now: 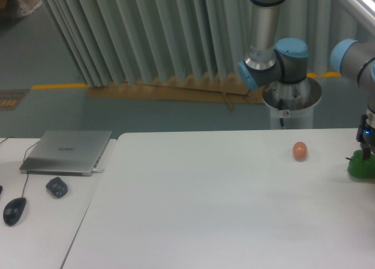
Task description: Place the red pepper on the table
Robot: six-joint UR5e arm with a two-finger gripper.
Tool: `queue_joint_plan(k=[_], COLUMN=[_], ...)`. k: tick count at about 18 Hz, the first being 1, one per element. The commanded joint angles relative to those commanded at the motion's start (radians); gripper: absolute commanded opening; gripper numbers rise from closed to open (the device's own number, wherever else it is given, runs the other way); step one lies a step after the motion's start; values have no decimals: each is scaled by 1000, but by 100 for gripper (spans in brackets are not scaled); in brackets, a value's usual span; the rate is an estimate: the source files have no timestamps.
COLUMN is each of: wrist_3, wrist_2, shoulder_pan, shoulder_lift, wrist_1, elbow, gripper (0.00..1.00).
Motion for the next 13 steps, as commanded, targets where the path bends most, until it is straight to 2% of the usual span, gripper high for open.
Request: queue_joint_plan(k=[3, 13], wrist_3=[0, -3], wrist_2=[-22, -20], shoulder_pan=[11, 11], shoulder_lift=[2, 3], wrist_1=[2, 0], elbow=[-17, -17], gripper=[100, 100])
